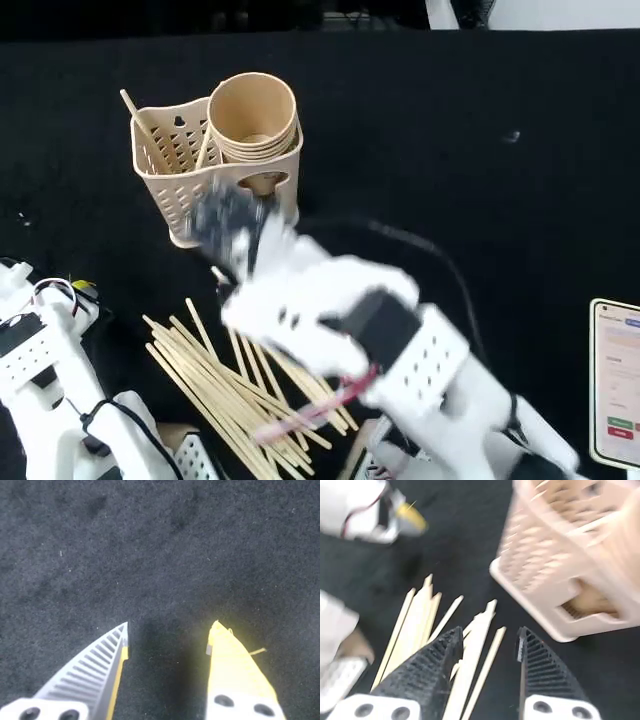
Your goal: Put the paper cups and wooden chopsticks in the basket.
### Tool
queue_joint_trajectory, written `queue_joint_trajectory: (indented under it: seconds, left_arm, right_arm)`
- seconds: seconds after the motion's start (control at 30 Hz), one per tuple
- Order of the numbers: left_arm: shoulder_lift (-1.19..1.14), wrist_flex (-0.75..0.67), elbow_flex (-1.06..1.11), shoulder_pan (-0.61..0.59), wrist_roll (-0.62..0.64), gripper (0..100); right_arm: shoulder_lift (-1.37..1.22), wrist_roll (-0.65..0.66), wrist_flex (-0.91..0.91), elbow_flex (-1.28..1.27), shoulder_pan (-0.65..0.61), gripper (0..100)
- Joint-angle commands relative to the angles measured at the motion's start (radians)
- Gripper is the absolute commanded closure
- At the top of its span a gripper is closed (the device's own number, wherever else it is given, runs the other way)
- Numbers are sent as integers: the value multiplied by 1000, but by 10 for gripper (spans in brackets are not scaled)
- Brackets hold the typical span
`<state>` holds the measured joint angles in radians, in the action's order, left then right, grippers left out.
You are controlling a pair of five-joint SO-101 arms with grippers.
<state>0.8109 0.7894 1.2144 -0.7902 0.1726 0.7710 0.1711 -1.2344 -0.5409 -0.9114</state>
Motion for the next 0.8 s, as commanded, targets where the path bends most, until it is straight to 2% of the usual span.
queue_joint_trajectory:
  seconds: [0.0, 0.1, 0.27, 0.4, 0.57, 0.77]
  left_arm:
    - [12, -12, -13, 7, -9, 744]
    - [8, -12, -18, 1, -5, 744]
    - [3, -12, -22, -1, -3, 744]
    - [3, -14, -24, -2, -3, 744]
    - [3, -14, -31, -41, -2, 744]
    - [3, -14, -33, -42, -2, 744]
  right_arm:
    - [130, 0, 206, -363, -84, 811]
    - [82, -23, 279, -479, -135, 797]
    - [-76, -204, 322, -486, -264, 673]
    - [-225, -290, 408, -486, -347, 652]
    - [-386, -394, 514, -486, -388, 652]
    - [-516, -393, 571, -458, -344, 665]
